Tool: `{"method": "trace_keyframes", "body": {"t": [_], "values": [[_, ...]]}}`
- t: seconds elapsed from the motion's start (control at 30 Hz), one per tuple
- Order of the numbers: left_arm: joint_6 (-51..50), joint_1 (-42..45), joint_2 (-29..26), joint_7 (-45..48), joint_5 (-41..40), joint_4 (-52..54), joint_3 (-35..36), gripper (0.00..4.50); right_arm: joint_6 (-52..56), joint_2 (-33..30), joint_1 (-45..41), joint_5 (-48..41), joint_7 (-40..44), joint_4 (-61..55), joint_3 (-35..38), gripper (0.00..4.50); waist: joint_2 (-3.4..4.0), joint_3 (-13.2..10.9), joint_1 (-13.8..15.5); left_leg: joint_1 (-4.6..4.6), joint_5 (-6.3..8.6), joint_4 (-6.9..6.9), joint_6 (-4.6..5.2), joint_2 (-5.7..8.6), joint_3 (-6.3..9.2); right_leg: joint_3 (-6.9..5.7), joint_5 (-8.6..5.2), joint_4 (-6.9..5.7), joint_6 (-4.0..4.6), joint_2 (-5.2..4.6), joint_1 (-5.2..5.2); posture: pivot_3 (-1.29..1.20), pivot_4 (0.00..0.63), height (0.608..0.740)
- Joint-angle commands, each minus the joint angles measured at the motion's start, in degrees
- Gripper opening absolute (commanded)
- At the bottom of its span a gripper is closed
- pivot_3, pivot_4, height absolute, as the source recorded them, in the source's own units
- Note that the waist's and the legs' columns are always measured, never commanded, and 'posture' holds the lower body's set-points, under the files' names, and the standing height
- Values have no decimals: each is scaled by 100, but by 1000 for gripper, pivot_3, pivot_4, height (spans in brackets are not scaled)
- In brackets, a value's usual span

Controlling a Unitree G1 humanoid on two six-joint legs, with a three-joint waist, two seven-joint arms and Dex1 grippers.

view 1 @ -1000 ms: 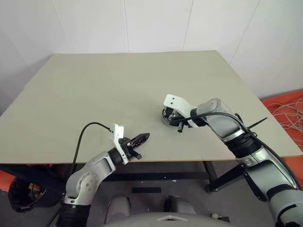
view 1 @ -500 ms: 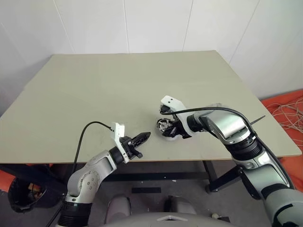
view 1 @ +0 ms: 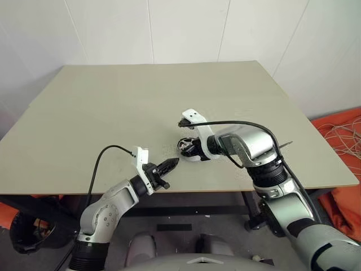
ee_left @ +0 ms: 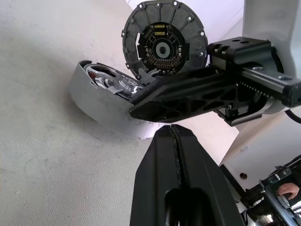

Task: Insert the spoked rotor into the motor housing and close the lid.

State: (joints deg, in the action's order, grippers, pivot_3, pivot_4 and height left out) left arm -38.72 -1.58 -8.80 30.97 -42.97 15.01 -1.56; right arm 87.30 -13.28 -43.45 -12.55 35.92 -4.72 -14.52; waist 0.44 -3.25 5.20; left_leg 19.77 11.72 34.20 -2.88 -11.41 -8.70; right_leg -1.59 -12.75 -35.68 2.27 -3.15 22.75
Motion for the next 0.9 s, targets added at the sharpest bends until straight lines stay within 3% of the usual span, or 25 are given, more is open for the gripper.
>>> {"method": "trace_keyframes", "body": {"t": [0.03,0.2,0.37,0.53,0.73,0.9], "values": [[41,30,-4,38,-85,147,55,0,104,478,-373,-90,-394,175,567,1226,1,0,0,-2,-2,-1,-3,0,0,0,0,-1,0,0,1,0,0,740],[40,34,-6,33,-94,142,73,0,228,1150,-669,-60,-920,556,1165,2848,1,0,14,-2,-3,-5,-6,2,6,0,0,0,-1,-1,1,0,0,740],[29,27,-15,35,-100,149,84,0,266,1764,-1102,-269,-1169,627,1897,2848,1,-1,11,6,-4,-16,-7,3,7,0,0,2,-1,0,13,0,0,740],[14,28,-37,37,-113,154,107,0,-702,1731,-1260,-494,-1120,477,2101,2848,1,-1,19,5,-3,-20,-7,5,8,0,-1,9,-3,-1,9,0,0,740],[12,34,-55,41,-106,151,113,0,-3721,298,-881,728,-944,1021,641,2848,-1,0,42,7,-4,-17,-9,10,1,-3,2,15,-9,-7,-1,0,0,740],[16,28,-65,34,-102,157,105,0,-5850,-1208,-612,1861,-240,1722,-543,2848,0,0,20,21,-4,-15,-8,12,-7,-3,2,15,-9,-5,9,0,0,740]]}}
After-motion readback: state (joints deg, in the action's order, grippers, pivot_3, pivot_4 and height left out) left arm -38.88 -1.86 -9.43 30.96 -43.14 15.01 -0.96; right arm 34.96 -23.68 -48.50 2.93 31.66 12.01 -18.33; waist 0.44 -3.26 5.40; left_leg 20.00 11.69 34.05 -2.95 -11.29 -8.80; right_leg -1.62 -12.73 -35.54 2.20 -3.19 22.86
